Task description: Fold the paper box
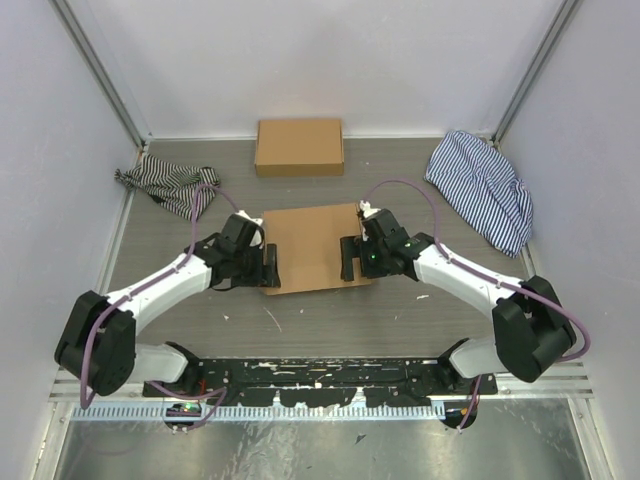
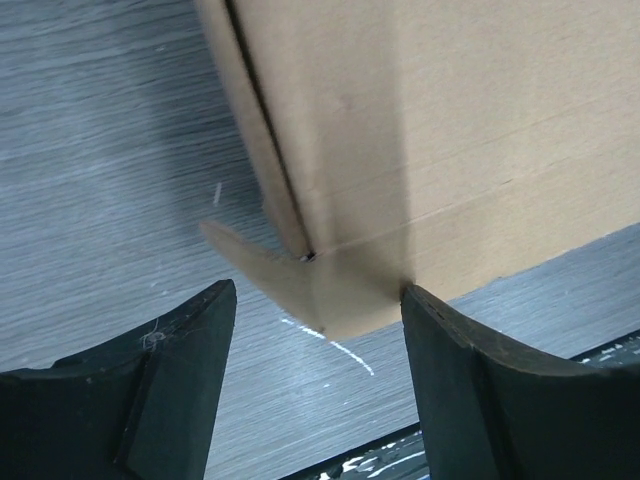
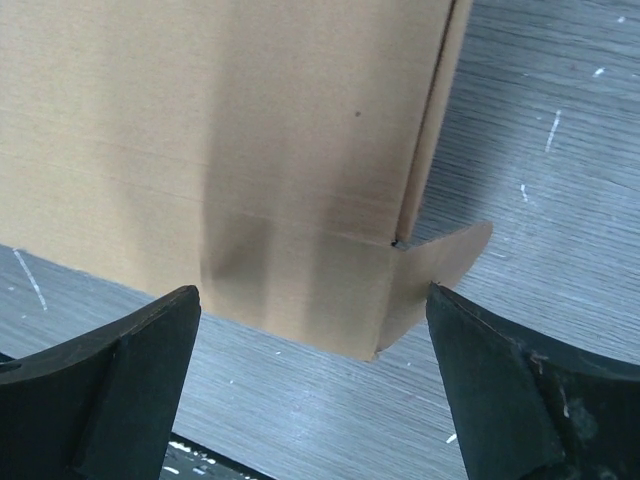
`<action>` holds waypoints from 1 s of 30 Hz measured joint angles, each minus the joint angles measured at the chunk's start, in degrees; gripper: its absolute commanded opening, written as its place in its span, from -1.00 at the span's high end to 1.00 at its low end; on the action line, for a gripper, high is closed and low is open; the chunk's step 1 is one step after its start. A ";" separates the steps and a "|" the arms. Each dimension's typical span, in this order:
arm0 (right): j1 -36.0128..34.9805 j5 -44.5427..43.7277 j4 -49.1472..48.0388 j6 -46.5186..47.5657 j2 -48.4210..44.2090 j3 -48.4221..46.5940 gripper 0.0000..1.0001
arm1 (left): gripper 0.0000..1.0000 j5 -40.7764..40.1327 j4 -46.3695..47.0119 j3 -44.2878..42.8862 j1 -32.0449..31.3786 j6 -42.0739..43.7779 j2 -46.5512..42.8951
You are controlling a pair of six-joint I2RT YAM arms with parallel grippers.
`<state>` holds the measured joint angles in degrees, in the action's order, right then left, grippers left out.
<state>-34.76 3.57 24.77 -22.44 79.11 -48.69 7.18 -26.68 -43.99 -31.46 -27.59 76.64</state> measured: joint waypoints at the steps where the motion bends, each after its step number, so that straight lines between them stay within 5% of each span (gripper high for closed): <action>1: 0.00 -0.61 -0.17 0.02 -0.09 0.33 -1.00 | -0.51 -0.72 -0.09 0.39 0.00 0.04 -0.61; 13: 0.00 -2.01 -5.27 0.26 -0.92 2.91 -1.00 | -0.56 -3.58 7.04 6.91 0.00 -0.17 -7.61; 30: 0.00 2.29 -5.22 0.26 -1.55 3.52 -0.87 | -0.46 3.23 13.46 9.16 0.00 -1.62 -7.48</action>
<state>-34.76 5.87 19.55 -22.17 77.56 -45.17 10.41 -13.21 -34.83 -31.46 -29.21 69.17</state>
